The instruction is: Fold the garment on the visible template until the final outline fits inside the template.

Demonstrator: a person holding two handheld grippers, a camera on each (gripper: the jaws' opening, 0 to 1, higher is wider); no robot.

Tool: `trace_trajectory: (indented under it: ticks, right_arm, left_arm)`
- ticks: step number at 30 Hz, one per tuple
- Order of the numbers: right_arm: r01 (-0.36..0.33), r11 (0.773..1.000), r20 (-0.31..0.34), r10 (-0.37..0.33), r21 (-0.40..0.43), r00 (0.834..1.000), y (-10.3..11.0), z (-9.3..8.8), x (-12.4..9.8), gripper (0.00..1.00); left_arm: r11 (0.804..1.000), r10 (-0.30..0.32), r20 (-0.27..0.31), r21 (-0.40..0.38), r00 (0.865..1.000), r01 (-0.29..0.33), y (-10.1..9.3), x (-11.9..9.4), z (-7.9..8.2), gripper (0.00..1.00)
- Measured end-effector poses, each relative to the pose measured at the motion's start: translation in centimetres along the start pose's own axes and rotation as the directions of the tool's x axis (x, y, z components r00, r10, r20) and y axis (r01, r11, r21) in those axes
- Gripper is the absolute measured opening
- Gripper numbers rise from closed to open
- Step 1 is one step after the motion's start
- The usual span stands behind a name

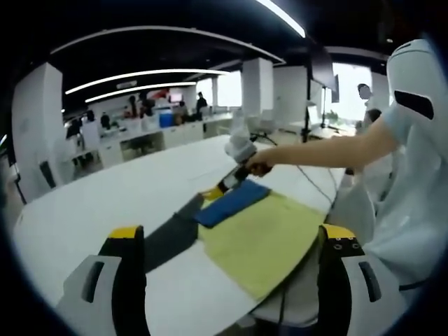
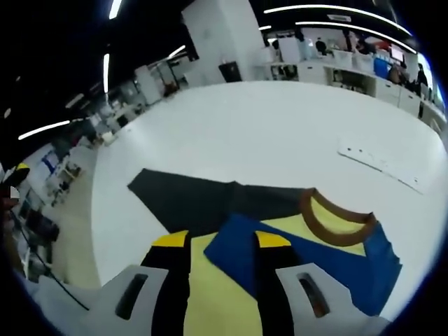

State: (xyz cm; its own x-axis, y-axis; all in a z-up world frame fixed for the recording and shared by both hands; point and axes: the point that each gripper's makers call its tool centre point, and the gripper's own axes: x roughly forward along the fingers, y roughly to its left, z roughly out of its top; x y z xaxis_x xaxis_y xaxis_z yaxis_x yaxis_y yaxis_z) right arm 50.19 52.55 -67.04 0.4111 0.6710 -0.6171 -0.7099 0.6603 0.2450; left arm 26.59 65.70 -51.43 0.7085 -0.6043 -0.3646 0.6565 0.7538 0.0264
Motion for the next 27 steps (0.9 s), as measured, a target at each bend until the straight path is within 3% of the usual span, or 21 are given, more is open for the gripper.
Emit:
trace_trajectory:
  ticks: [13,27]
  right_arm:
    - [0.007,1.000,0.030,-0.007,-0.026,1.000,0.0,-0.4,-2.5,0.55]
    - [0.037,0.992,0.037,-0.032,-0.125,0.999,0.6,-1.5,-4.1,0.79]
  left_arm:
    - [1.000,-0.030,-0.024,-0.003,0.999,0.029,-0.8,0.9,0.3,1.00]
    - [1.000,-0.023,-0.032,0.005,0.999,0.023,-1.0,1.1,0.2,1.00]
